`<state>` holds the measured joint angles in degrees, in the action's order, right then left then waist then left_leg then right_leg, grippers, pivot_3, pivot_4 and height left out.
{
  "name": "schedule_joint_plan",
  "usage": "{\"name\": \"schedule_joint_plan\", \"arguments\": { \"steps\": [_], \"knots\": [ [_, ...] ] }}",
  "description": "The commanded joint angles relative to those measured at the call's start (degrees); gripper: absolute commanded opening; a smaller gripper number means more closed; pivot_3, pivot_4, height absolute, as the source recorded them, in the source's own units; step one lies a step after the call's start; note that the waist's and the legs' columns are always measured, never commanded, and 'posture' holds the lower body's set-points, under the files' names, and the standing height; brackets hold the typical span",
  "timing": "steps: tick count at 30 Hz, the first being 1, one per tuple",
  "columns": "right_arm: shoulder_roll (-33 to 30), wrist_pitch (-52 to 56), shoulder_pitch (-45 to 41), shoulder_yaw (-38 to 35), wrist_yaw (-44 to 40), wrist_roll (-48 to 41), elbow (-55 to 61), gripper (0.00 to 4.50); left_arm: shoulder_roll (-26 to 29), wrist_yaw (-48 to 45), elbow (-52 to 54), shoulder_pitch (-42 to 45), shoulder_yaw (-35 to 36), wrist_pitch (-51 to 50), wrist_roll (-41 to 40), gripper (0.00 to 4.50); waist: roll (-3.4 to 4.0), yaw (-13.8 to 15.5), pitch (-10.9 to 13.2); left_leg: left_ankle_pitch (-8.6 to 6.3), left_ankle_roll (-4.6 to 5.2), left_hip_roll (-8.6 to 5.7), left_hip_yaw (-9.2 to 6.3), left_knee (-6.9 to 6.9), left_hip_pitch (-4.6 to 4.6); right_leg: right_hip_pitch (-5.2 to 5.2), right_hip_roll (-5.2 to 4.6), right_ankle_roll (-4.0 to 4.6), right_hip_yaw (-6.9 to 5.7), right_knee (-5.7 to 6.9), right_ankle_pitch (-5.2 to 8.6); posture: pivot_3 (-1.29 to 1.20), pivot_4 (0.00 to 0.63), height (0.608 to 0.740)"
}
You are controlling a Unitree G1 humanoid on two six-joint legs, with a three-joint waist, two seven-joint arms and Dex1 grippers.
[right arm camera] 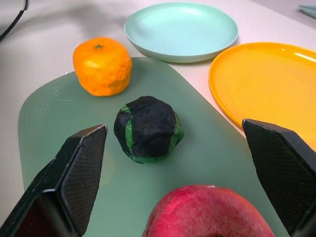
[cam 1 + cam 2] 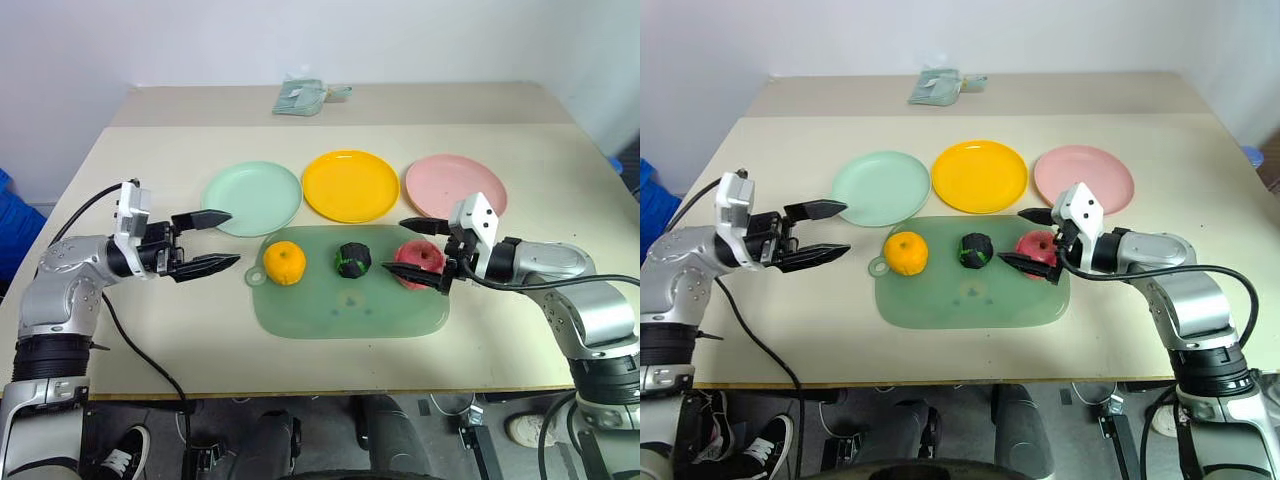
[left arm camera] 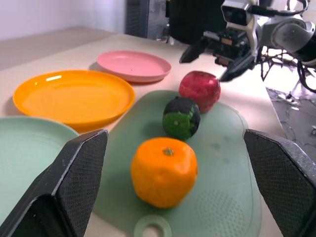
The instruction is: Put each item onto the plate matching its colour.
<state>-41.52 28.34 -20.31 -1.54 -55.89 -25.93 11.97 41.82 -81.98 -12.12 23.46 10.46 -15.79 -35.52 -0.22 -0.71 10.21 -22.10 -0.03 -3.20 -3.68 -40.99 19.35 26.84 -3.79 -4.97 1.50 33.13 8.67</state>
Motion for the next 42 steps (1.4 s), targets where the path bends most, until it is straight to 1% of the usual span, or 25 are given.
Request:
{"name": "schedule_joint_plan", "arguments": {
  "steps": [1, 6, 10, 12, 16, 20, 23, 28, 38, 42],
  "knots": [
    [-0.54, -0.85, -0.78, -1.32, -0.44, -0.58, 1.28, 4.46, 0.32, -0.25, 1.58, 0.43, 1.14, 0.94, -0.29, 4.50, 0.00, 0.09, 0.00, 0.00, 0.00, 0.00, 0.00, 0.00, 0.00, 0.00, 0.00, 0.00, 0.00, 0.00, 0.00, 0.00, 0.150, 0.740],
    [-1.28, -0.23, -0.91, -2.21, -0.75, -1.17, 1.87, 4.46, 0.08, -0.16, 2.30, 0.58, 0.90, 0.44, -0.71, 4.50, 0.00, 0.05, 0.00, 0.00, 0.00, -0.01, 0.00, -0.01, 0.01, -0.01, -0.01, 0.00, 0.00, 0.00, 0.00, 0.00, 0.150, 0.740],
    [-1.97, -0.31, 0.43, -2.50, -0.77, -0.63, 1.96, 4.46, -1.35, -0.24, 2.24, 0.34, -0.43, 0.85, -0.10, 4.50, 0.00, 0.11, 0.00, 0.00, 0.00, -0.01, 0.01, -0.01, 0.00, -0.01, -0.01, 0.00, 0.00, 0.00, 0.00, 0.00, 0.150, 0.740],
    [-2.60, 1.04, 0.41, -2.97, -0.97, -1.81, 3.64, 4.46, -2.25, -0.77, 2.30, 0.42, -1.95, 2.49, 1.37, 4.50, 0.00, 0.10, 0.00, 0.00, 0.00, -0.01, 0.01, -0.01, 0.01, -0.01, -0.01, 0.00, 0.00, 0.00, 0.00, 0.00, 0.150, 0.740],
    [-4.34, 1.51, 1.11, -3.75, -2.11, -2.38, 4.85, 4.46, -5.79, 0.51, 1.83, 1.74, -3.92, 8.00, 4.25, 4.50, 0.00, 0.21, 0.00, 0.01, -0.01, -0.01, 0.01, -0.01, 0.00, -0.01, -0.02, 0.00, 0.00, -0.01, 0.00, 0.00, 0.150, 0.740],
    [-3.56, 2.86, 1.31, -2.28, 0.34, -2.19, 8.45, 4.46, -7.33, 0.28, 0.18, 3.86, -7.04, 10.48, 7.58, 4.50, -0.03, 0.17, -0.01, 0.01, -0.01, -0.01, 0.01, -0.02, 0.00, -0.02, -0.02, 0.00, 0.00, -0.01, 0.00, 0.00, 0.150, 0.740],
    [-3.40, 3.79, 0.26, -1.46, 0.27, -2.96, 10.26, 4.46, -8.65, 1.52, -2.19, 5.76, -9.14, 13.22, 10.70, 4.50, -0.03, 0.12, -0.01, 0.01, -0.01, -0.01, 0.02, -0.02, -0.01, -0.02, -0.02, 0.00, 0.01, -0.01, 0.00, 0.00, 0.150, 0.740],
    [-4.36, 3.16, -0.44, -0.25, -0.47, -1.50, 10.26, 4.46, -10.04, 1.82, -6.56, 6.58, -10.96, 18.65, 14.42, 4.50, -0.03, 0.12, -0.01, 0.01, -0.01, -0.01, 0.02, -0.02, -0.01, -0.02, 0.00, 0.00, 0.00, -0.01, 0.00, 0.00, 0.150, 0.740],
    [-3.95, 2.56, -0.59, -0.85, 0.40, -1.68, 9.17, 4.46, -11.23, 2.14, -14.74, 8.57, -10.88, 26.02, 16.54, 4.50, -0.03, 0.18, -0.01, 0.01, -0.01, -0.02, 0.02, -0.03, 0.00, -0.02, -0.02, 0.00, 0.00, -0.01, 0.00, 0.00, 0.150, 0.740],
    [-3.79, 1.96, -0.94, -0.64, 0.33, -1.29, 8.52, 4.46, -12.54, 3.93, -18.06, 9.14, -11.99, 29.37, 19.22, 4.50, -0.03, 0.25, -0.01, 0.00, 0.00, -0.02, 0.02, -0.03, 0.00, -0.02, -0.02, 0.00, 0.00, -0.01, 0.00, 0.00, 0.150, 0.740]
  ]
}}
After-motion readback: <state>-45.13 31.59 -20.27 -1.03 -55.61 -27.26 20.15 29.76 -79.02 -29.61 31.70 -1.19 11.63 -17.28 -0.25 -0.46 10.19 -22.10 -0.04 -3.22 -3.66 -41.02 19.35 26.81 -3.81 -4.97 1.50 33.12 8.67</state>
